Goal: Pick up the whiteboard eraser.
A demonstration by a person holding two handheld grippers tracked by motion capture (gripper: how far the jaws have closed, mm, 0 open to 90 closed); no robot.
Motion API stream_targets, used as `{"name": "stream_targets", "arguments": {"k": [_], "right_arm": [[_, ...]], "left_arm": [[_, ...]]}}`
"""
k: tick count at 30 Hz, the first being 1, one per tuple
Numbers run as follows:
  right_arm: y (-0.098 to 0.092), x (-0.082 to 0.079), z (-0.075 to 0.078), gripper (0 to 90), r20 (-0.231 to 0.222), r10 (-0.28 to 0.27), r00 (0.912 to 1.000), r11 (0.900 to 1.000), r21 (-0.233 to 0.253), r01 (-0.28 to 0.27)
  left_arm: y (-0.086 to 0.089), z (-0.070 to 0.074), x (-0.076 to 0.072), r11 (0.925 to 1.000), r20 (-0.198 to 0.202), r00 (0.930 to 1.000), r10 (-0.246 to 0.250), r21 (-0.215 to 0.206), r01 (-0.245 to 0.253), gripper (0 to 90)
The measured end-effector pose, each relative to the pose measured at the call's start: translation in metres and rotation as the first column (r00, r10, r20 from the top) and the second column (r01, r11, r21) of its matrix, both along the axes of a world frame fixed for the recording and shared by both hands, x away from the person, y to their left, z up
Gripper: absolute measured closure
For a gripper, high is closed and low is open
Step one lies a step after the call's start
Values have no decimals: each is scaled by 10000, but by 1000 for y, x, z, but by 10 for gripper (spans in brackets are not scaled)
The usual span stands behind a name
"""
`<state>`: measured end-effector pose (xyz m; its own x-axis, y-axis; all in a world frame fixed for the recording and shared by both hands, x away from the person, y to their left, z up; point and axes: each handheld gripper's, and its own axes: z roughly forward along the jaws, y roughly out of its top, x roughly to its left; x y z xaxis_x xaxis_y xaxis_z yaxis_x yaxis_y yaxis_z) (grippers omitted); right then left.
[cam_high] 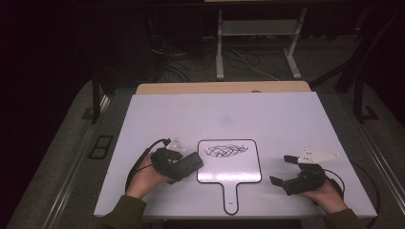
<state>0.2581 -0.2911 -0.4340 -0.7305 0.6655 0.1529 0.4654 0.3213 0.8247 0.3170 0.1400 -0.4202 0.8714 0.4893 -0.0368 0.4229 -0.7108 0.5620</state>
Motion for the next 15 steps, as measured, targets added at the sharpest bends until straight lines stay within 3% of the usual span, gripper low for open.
{"name": "stream_targets", "arguments": {"k": [7, 15], "right_arm": [[0, 0, 0, 0, -38, 1, 10000, 10000, 6, -1], [0, 0, 0, 0, -39, 4, 10000, 10000, -8, -4]], "left_arm": [[-1, -2, 0, 9997, -132, 9999, -92, 236, 95, 342], [-1, -2, 0, 9998, -118, 9999, 21, 212, -19, 387]]}}
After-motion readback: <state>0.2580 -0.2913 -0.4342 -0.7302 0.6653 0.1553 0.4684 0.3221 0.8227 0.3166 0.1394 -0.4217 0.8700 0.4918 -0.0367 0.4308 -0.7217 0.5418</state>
